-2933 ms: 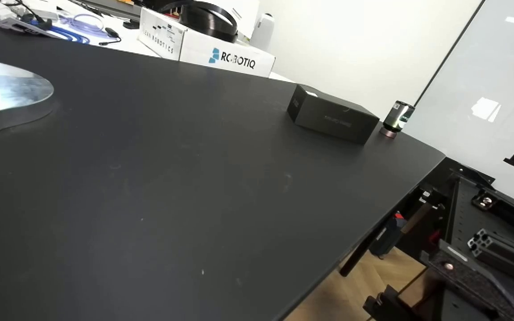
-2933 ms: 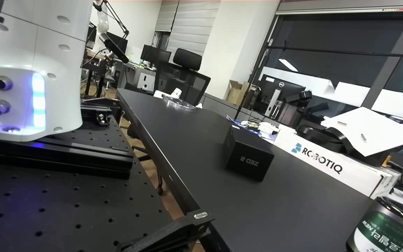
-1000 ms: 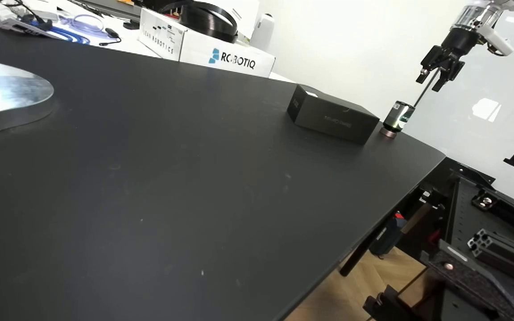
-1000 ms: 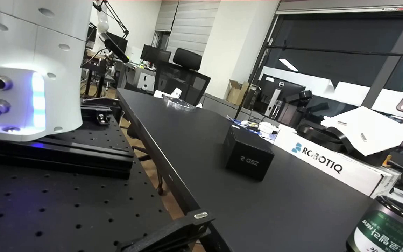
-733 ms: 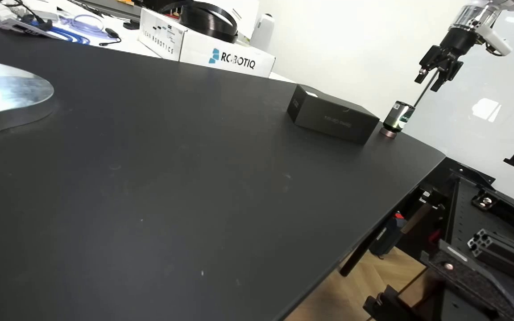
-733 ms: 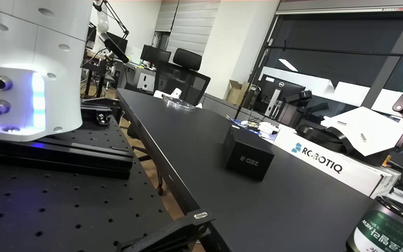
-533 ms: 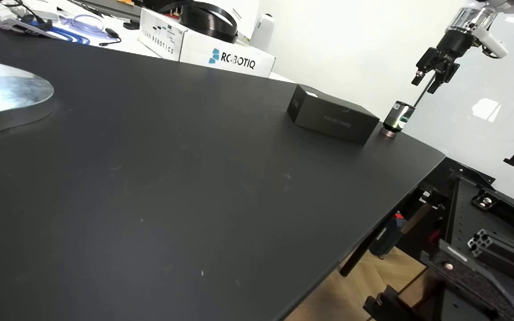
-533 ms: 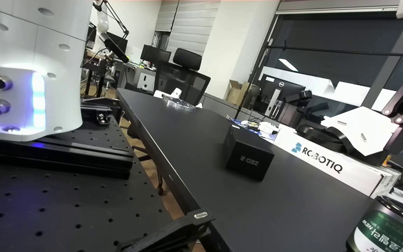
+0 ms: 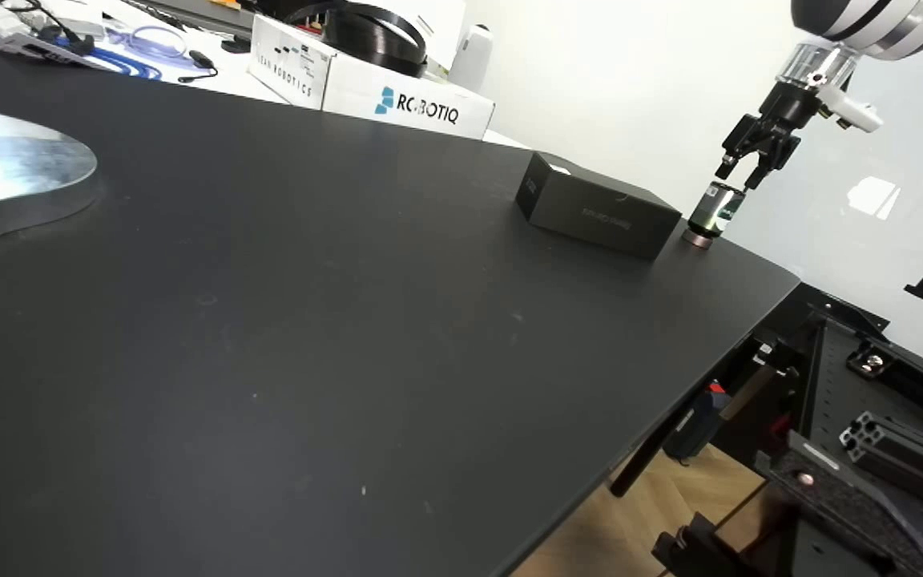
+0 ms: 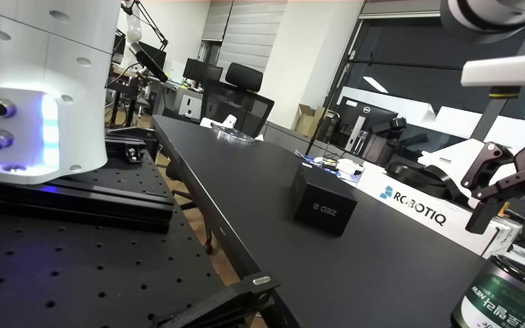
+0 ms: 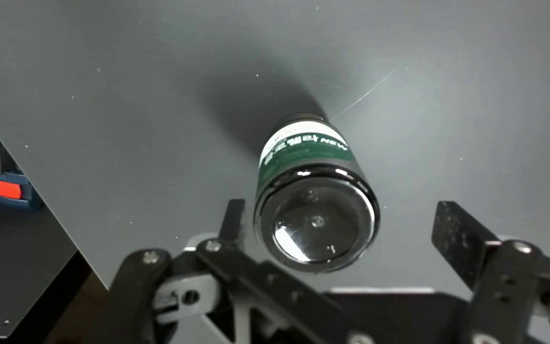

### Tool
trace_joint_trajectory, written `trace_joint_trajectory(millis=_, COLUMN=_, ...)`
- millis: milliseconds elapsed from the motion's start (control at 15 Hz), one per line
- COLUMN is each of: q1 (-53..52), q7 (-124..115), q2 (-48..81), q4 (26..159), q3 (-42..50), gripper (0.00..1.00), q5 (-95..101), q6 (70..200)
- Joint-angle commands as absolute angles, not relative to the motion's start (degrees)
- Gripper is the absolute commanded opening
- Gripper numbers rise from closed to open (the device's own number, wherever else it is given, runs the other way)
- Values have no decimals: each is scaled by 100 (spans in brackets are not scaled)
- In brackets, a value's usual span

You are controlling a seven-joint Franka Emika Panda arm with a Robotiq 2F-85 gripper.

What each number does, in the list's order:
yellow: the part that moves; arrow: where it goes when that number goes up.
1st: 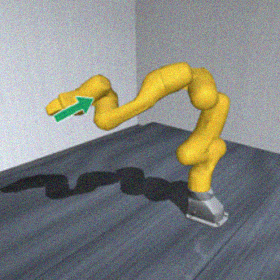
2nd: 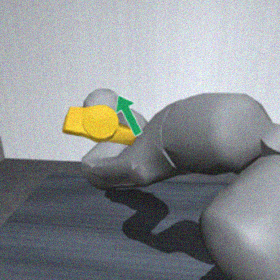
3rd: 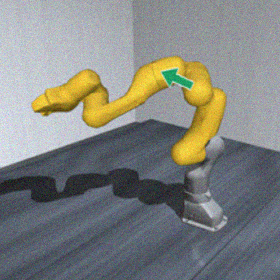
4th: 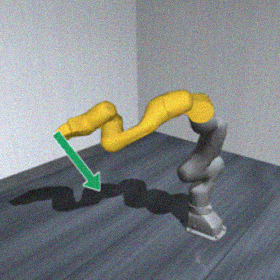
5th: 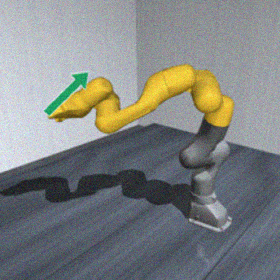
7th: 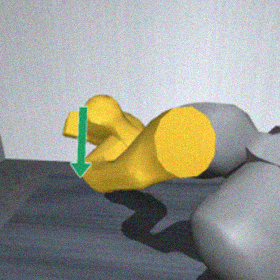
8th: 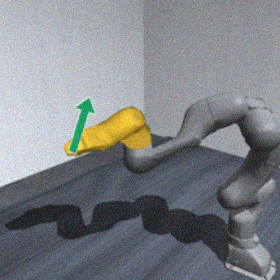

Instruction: Put the bottle on the box

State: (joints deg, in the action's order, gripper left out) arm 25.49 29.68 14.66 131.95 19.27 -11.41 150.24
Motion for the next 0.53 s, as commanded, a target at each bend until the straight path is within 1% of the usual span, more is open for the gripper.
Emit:
trace_joint_trajectory(millis=0, q1=2734, q7=2843, q2=1701, q4=13136, q3=1758, gripper=100, q5=-1132, q6=15294)
trace_joint_trajectory(millis=400, q1=2885, q7=2790, q2=1943, q4=13096, q3=1682, gripper=100, q5=-1057, q6=15663)
trace_joint_trajectory(millis=467, q1=2914, q7=2828, q2=1953, q4=13108, q3=1653, gripper=75, q5=-1052, q6=15723)
